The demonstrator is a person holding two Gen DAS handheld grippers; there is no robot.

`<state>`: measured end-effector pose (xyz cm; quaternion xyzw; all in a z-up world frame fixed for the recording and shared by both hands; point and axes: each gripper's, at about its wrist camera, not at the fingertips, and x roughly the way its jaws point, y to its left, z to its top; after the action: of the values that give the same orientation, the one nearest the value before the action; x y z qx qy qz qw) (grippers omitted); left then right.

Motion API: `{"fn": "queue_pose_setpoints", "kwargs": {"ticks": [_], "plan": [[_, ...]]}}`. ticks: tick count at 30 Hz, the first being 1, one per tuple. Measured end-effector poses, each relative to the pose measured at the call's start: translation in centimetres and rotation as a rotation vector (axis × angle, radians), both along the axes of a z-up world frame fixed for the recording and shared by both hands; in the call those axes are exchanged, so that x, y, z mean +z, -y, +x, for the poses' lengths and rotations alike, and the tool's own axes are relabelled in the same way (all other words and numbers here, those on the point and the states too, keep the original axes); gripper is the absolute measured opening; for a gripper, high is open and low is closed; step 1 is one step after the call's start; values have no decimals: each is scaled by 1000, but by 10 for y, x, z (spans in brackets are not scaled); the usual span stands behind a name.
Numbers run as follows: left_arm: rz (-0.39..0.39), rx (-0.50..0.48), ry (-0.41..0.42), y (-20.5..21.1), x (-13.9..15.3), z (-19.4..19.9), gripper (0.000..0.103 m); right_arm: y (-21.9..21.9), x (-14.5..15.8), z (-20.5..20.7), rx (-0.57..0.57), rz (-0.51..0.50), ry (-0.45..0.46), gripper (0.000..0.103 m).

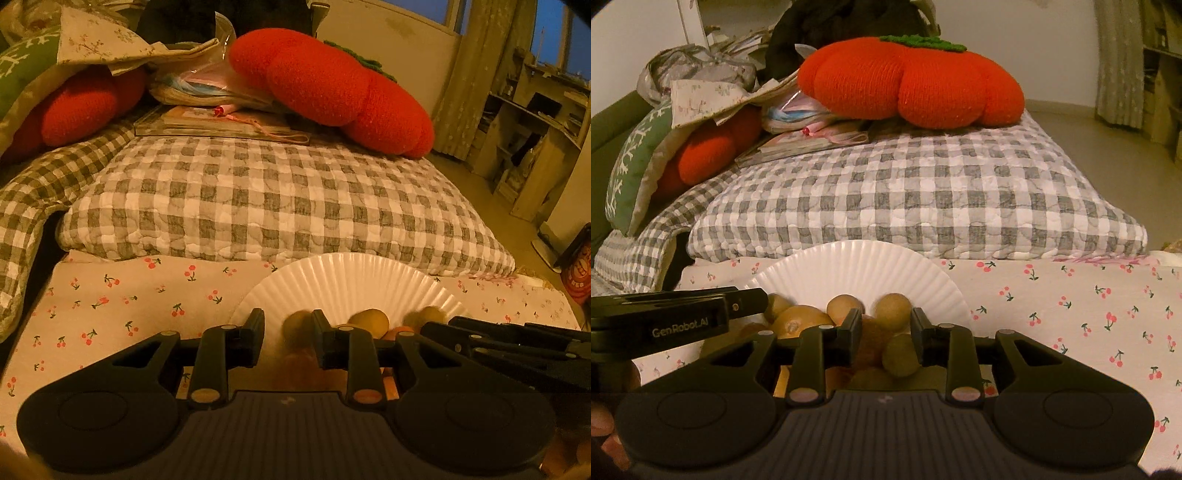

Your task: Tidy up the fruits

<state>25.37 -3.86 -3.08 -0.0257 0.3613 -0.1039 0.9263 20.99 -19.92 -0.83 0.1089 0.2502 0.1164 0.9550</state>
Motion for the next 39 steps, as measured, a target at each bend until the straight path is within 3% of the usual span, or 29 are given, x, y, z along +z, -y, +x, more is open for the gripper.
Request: {"fn": "queue_pose_setpoints", "kwargs": {"ticks": [9, 17, 21, 29, 34, 39], "plan": [[13, -8, 30, -2, 20, -20, 32, -16, 14, -24, 28, -17, 19, 33], [76, 14, 43, -8, 37, -62, 46, -21, 31, -67, 30, -1, 46, 40], [65, 29, 25, -16, 42, -83, 49, -23, 37, -90, 18, -27, 63, 40], [63, 64, 73, -27, 63, -130, 58, -28, 42, -134, 23, -3, 70, 46], [95, 96, 131, -28, 74, -161, 70, -31, 38, -151, 30, 3, 62, 48], [98, 94, 137, -27, 75, -184, 73, -32, 33, -170, 12, 0, 52, 56]]}}
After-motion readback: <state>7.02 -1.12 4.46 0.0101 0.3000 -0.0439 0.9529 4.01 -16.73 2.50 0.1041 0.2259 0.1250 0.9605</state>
